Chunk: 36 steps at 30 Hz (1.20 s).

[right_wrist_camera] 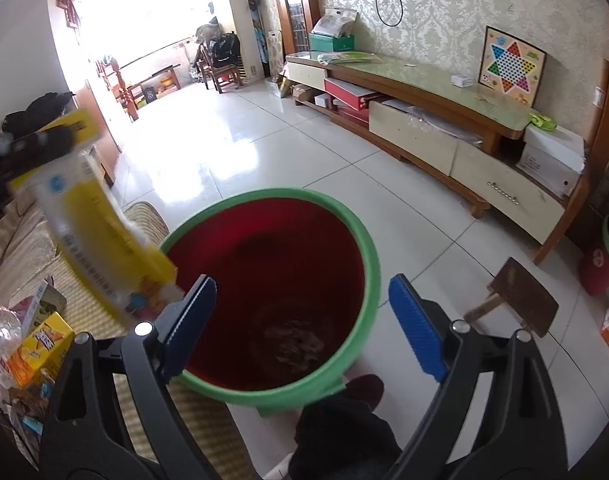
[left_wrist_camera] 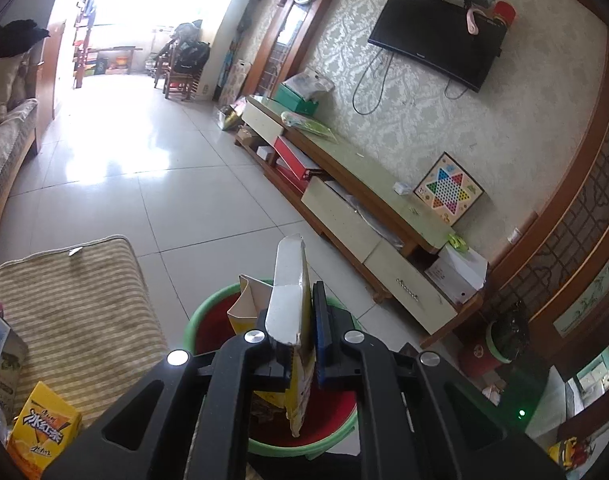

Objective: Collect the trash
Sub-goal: 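Carry both items over the red bin and open both tools to drop them, then grasp the white milk carton with the left tool while the right tool grasps the pink carton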

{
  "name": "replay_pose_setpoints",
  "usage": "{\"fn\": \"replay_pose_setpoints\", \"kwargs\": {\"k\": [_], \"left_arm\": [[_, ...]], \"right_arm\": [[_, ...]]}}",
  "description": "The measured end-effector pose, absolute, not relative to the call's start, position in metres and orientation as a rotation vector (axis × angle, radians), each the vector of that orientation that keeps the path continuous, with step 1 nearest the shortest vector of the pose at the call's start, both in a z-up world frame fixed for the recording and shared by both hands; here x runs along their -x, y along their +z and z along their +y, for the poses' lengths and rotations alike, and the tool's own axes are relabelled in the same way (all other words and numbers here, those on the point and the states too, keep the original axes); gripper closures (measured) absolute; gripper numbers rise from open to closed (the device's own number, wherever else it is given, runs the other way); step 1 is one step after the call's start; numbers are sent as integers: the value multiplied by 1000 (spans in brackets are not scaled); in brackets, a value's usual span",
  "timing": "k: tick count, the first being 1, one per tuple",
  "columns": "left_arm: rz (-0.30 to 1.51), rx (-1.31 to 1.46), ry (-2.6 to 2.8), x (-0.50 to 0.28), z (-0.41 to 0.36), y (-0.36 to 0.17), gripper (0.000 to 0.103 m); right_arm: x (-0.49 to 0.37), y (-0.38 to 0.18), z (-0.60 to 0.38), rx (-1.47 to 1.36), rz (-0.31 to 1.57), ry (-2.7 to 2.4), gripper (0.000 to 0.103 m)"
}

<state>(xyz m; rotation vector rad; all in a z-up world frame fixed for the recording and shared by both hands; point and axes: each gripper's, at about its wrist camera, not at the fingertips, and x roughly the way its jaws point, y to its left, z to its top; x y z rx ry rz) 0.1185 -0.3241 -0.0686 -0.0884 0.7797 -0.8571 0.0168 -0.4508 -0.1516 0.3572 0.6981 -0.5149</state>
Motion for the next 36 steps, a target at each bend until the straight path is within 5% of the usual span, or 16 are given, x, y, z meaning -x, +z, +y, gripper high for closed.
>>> {"fn": "replay_pose_setpoints", "kwargs": {"k": [1,3,4,12,28,36], "left_arm": [[781,71,-852,-118,-330,-71,92],[773,51,-833,-116,-336,-74,57],[765,49,-827,-116,-336,-75,52],[775,64,-799,-105,-309,-66,49],[766,155,-523,-47,-133,-50,47],[891,200,-84,-23,2,-117,47]], "right_arm": [[-16,-152,-452,-358,702,-518,16],[-8,-153,-452,-363,709,-524,16],[-5,-153,-454,-371,709,-526,16],[-3,-143,-443,-345,706,-509,15],[-23,-115,-348,-211,719,-306,13],[-36,-99,-281,-86,730,-150,11]]}}
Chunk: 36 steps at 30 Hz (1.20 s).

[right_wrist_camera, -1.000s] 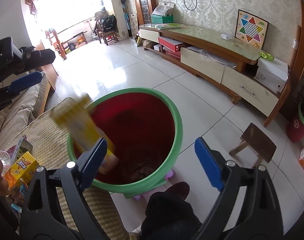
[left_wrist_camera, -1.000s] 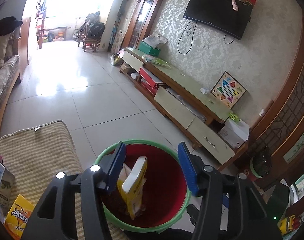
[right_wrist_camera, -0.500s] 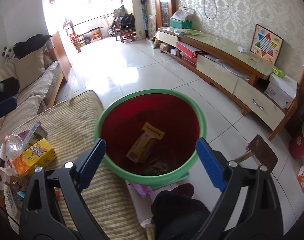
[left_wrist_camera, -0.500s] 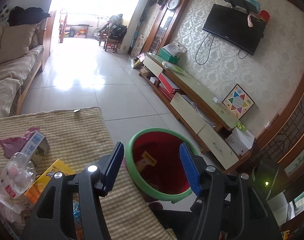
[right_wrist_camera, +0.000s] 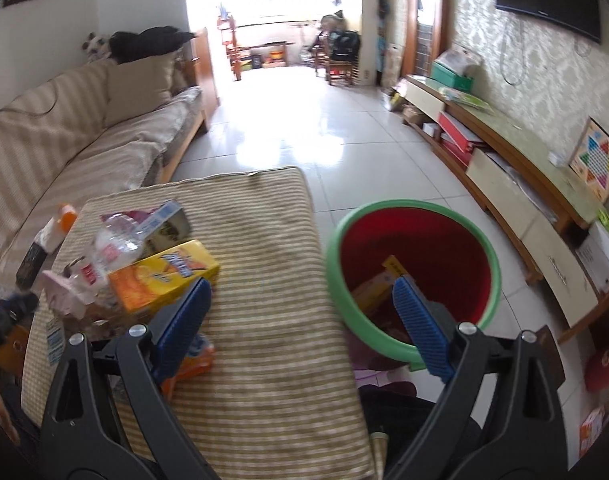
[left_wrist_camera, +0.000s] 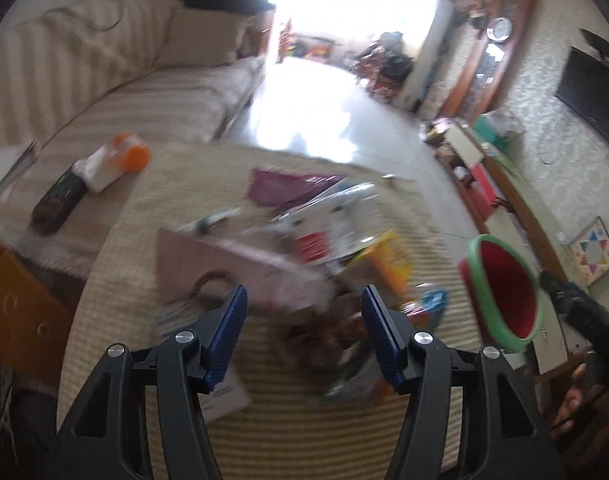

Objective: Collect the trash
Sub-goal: 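Grasp the white milk carton with the left tool while the right tool grasps the pink carton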

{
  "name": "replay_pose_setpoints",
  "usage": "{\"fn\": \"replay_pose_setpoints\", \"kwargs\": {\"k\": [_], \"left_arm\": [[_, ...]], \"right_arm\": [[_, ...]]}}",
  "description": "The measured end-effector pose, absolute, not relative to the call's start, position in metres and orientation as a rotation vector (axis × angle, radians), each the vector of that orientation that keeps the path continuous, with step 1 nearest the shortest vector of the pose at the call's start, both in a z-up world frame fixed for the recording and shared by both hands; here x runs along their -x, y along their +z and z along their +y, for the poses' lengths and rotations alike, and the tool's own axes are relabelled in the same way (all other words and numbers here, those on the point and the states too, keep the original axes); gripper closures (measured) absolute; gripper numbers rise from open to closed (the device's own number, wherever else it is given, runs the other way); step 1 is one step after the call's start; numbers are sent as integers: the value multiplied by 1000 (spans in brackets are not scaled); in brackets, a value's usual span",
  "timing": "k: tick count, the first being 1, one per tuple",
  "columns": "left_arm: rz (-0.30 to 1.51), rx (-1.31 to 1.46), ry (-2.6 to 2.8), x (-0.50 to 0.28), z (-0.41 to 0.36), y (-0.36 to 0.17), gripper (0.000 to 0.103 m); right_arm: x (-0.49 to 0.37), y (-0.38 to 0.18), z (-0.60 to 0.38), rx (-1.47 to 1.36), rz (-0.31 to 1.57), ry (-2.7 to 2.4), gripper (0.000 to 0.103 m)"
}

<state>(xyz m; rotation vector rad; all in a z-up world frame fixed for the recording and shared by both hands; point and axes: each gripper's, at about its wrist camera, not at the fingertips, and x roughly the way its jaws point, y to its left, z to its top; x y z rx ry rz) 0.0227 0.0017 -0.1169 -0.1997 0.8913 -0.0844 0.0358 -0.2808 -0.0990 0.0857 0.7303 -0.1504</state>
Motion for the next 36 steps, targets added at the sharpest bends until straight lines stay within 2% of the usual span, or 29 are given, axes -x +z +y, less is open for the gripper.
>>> {"fn": "replay_pose_setpoints", "kwargs": {"k": [4,8,11,15,16,26,28,30,34,36], "left_arm": [[1012,305,56,-28,50,-165,47],[1047,335,65,-42,60,-192,46],[1060,321,65,-55,55,-202,40],[1082,343,62,-58,65,-218,45],[1096,361,59,-59,69,-224,43],[1057,433,13,-40,95,-216,48],[1045,448,25,-32,105,-212,48],[1038,457,47,-27,114,-208,48],[1030,459,87,-21,124,-209,48],[1036,473,95,-18,127,-213,48]], "right_arm": [[-45,-100,-245,-34,754,-66,11],[-50,-100,-201,48,771,30,11],[-50,-96,-175,105,771,87,11],[-50,-93,-146,176,779,160,11],[-51,-93,-138,198,780,174,11],[-78,-92,-77,332,838,425,11],[-89,-97,-62,358,879,506,15],[-104,-106,-46,389,943,594,30],[-126,-131,-12,491,1038,677,34],[-131,-144,4,544,1075,702,39]]}}
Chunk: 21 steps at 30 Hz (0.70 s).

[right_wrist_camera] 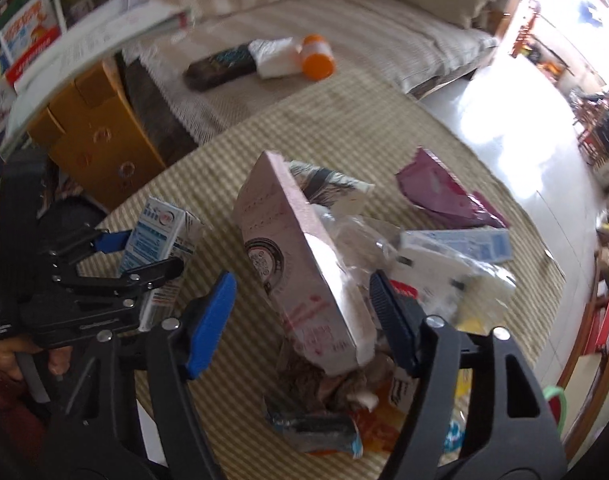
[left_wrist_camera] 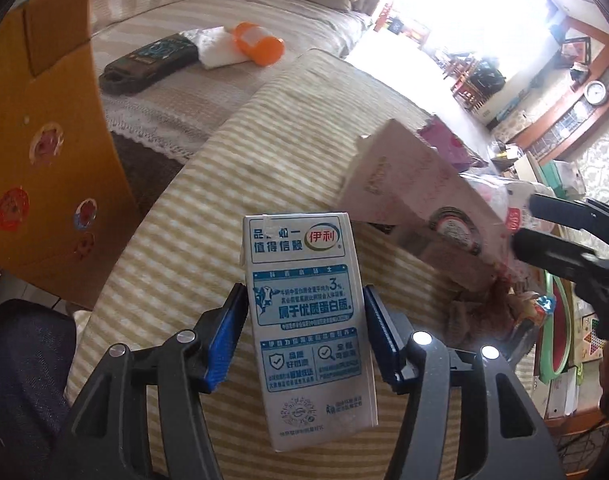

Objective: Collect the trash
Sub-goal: 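Grasp the white milk carton with the left tool while the right tool grasps the pink carton, then carry both cartons over the red bin and open both tools to drop them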

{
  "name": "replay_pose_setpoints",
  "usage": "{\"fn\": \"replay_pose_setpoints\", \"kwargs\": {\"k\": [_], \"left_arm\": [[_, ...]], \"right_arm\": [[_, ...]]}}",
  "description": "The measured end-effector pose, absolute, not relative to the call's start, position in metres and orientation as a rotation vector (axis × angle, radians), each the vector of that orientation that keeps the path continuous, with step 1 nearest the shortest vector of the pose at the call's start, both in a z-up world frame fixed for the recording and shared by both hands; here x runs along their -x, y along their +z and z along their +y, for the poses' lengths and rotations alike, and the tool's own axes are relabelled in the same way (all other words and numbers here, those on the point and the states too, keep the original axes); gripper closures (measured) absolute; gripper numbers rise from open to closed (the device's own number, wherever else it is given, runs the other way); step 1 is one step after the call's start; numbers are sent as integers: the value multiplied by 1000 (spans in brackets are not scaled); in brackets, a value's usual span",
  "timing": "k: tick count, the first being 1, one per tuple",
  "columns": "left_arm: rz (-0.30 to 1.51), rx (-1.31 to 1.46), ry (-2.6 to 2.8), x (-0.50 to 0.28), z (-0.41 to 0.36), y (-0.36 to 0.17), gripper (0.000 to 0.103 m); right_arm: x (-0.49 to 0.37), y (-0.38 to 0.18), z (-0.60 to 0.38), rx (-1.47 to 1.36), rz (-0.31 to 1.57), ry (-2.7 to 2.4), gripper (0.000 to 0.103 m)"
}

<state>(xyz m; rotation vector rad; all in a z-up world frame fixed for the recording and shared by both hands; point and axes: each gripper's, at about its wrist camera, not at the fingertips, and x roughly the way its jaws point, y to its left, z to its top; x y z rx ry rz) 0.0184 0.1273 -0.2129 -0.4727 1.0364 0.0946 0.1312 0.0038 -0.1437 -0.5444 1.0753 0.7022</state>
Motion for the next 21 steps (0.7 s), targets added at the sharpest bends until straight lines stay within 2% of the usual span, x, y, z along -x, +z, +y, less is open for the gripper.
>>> {"fn": "replay_pose_setpoints", "kwargs": {"k": [9,16,17,18,19,21], "left_arm": [[1047,504,86,-17,138,-225,46],[1056,535,82,-16,145,-233,44],[1055,532,81,-16,145,-234,44],[1053,527,80,-16,144,-233,44],[1051,524,79,-15,144,-234,44],[1047,524,78,-15,144,-234,45]], "right_arm": [[-135,-177,38,827,1133,688,40],[-138,-189,42,890,1158,661,37],[-139,-191,43,894,1158,655,38],[-139,-193,44,902,1150,646,48],[-139,-195,44,914,1142,637,52],[-138,-192,42,888,1134,646,54]]}}
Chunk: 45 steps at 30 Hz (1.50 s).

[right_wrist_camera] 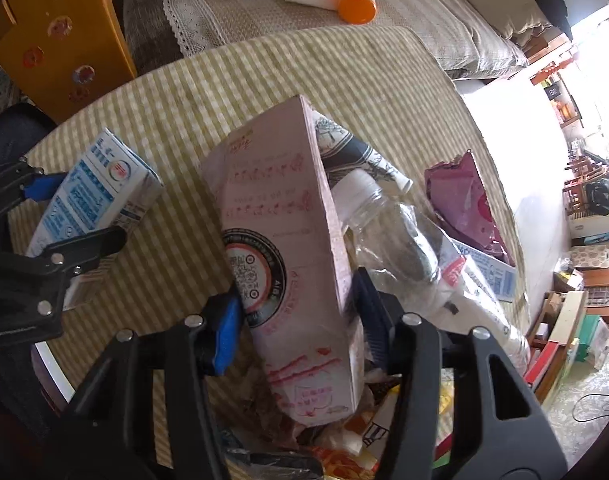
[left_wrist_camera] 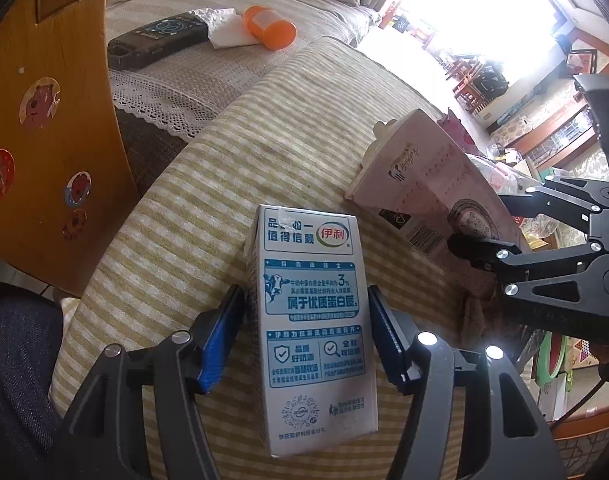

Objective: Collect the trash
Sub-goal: 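Carry both cartons over the red bin and open both tools to drop them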

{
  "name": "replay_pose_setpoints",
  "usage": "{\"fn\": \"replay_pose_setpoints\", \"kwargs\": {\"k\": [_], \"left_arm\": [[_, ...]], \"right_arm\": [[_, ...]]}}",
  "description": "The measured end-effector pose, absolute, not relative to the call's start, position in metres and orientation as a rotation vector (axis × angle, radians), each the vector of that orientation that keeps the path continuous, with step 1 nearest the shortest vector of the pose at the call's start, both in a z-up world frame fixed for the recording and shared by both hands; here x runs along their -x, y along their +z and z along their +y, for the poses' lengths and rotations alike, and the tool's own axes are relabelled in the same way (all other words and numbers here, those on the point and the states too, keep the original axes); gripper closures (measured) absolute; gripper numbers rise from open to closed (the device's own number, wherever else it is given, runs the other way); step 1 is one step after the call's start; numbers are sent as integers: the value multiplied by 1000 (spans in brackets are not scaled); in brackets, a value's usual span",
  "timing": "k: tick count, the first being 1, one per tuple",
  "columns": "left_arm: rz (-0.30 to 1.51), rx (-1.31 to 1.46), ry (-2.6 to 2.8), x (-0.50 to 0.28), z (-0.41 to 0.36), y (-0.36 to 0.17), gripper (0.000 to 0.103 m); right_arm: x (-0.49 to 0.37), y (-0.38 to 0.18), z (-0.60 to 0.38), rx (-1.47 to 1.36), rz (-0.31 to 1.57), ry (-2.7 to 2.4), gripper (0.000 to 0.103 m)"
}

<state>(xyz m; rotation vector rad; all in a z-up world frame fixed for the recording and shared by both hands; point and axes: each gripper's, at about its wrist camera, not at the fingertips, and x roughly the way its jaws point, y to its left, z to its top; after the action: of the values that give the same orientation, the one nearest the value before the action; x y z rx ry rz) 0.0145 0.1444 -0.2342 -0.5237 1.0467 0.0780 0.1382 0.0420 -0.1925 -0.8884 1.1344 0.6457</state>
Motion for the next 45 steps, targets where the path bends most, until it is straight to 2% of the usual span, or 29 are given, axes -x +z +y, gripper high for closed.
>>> {"fn": "replay_pose_setpoints", "kwargs": {"k": [9,21,31,45], "left_arm": [[992,516,99,-8,147,-217,46],[848,396,24,-27,112,-143,46],[773,317,-82,-48,55,-97,46],[759,228,-165,-60,-7,-73,46]], "right_arm": [[-129,-133,8,581,1008,633,55],[-86,-75,-95,71,843,415,54],[-66,-62,-158,-106,784,310,54],[-55,-59,-218,-220,732,251,54]]}}
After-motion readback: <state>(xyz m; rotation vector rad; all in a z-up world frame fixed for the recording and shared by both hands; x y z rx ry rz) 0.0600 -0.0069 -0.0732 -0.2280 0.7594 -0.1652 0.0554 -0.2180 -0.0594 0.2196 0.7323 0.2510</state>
